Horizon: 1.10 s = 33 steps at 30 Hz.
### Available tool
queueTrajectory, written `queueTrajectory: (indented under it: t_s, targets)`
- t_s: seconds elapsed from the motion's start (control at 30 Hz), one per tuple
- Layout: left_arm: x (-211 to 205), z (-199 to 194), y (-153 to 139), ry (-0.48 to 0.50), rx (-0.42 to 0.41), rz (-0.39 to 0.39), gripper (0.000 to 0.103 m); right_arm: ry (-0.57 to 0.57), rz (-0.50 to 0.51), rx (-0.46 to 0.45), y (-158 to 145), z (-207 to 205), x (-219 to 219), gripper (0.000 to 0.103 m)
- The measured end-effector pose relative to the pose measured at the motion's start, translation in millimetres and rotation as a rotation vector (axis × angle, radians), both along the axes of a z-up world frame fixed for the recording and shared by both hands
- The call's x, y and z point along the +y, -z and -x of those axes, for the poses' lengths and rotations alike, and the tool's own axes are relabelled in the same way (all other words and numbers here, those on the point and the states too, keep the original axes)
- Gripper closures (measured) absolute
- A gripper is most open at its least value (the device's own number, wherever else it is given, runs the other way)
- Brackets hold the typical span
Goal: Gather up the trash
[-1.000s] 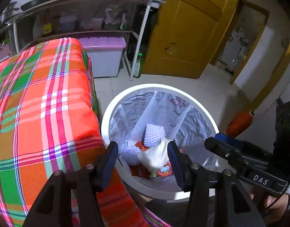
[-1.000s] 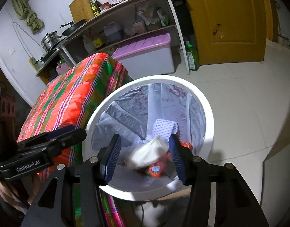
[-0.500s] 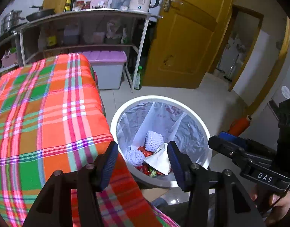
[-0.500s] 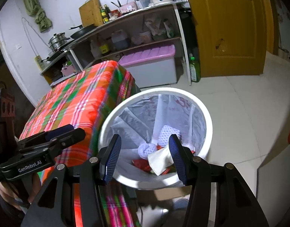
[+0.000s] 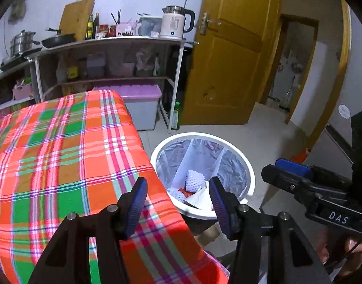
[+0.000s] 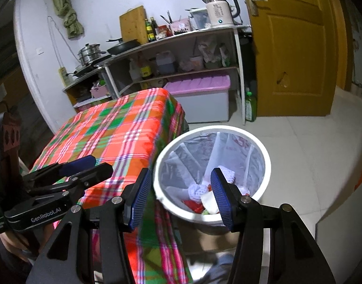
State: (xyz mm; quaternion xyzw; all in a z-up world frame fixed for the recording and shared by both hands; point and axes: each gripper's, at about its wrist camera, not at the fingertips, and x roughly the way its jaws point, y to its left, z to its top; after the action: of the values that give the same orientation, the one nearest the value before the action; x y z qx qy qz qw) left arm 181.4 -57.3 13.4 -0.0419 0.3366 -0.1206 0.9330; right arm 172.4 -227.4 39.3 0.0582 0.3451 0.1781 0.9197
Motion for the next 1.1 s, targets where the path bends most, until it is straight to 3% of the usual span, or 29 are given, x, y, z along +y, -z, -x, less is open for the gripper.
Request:
queueTrajectory:
  t_s: [0.47, 1.1]
  targets:
    - [10, 47, -11, -0.032, -0.047, -0.015, 0.049, -0.021, 0.014, -0.034, -8, 46, 7, 0.050]
    - [7, 73, -12, -0.030, -0.060, -0.023, 0.049, -0.025, 0.022, -0.050, -9, 64, 9, 0.050]
